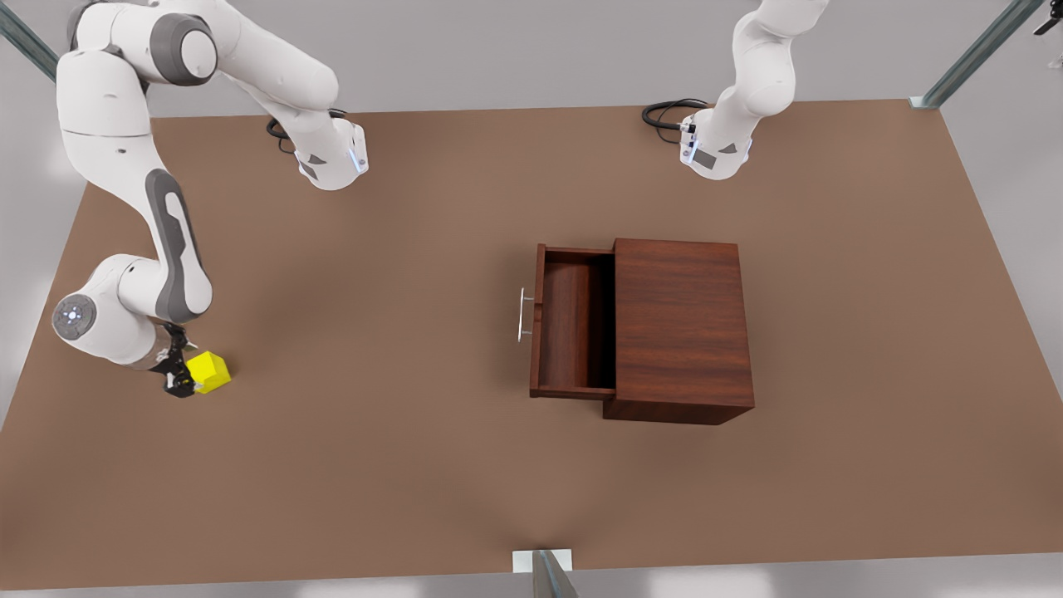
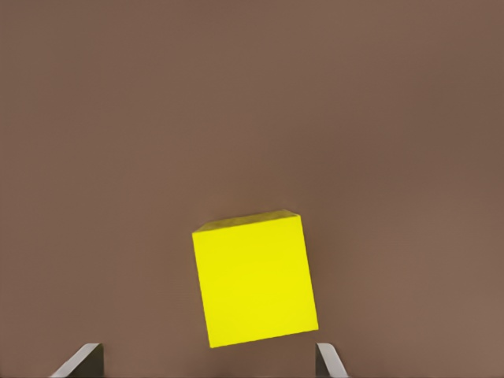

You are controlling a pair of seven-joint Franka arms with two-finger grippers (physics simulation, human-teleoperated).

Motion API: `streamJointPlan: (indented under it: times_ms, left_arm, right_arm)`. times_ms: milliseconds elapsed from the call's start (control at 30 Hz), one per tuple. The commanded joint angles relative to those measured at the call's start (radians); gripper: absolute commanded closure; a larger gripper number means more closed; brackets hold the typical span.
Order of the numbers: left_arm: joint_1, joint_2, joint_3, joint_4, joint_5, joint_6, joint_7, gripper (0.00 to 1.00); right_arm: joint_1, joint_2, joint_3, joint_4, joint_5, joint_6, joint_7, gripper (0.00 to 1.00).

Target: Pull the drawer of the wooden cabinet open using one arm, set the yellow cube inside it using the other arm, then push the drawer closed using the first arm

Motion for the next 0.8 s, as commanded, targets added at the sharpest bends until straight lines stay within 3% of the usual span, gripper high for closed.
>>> streamJointPlan:
  times_ms: [0,100,267,767]
  left_arm:
    - [-1.685,0.0,-0.006,-0.002,0.001,-0.006,0.096,0.0]
    - [-1.685,-0.003,-0.003,-0.002,-0.002,-0.009,0.094,0.0]
    - [-1.704,-0.006,-0.015,0.002,0.001,-0.009,0.08,0.0]
    - [-1.71,-0.002,-0.026,0.004,0.027,-0.004,0.047,0.0]
  right_arm:
    - [-0.095,0.035,0.102,0.015,-0.1,0.022,0.072,0.0]
    - [-0.261,0.056,0.257,0.013,-0.217,-0.041,0.04,0.0]
    - [-0.383,0.11,0.395,0.007,-0.359,-0.087,0.029,0.0]
    - [-0.44,0.176,0.449,0.012,-0.43,-0.096,-0.019,0.0]
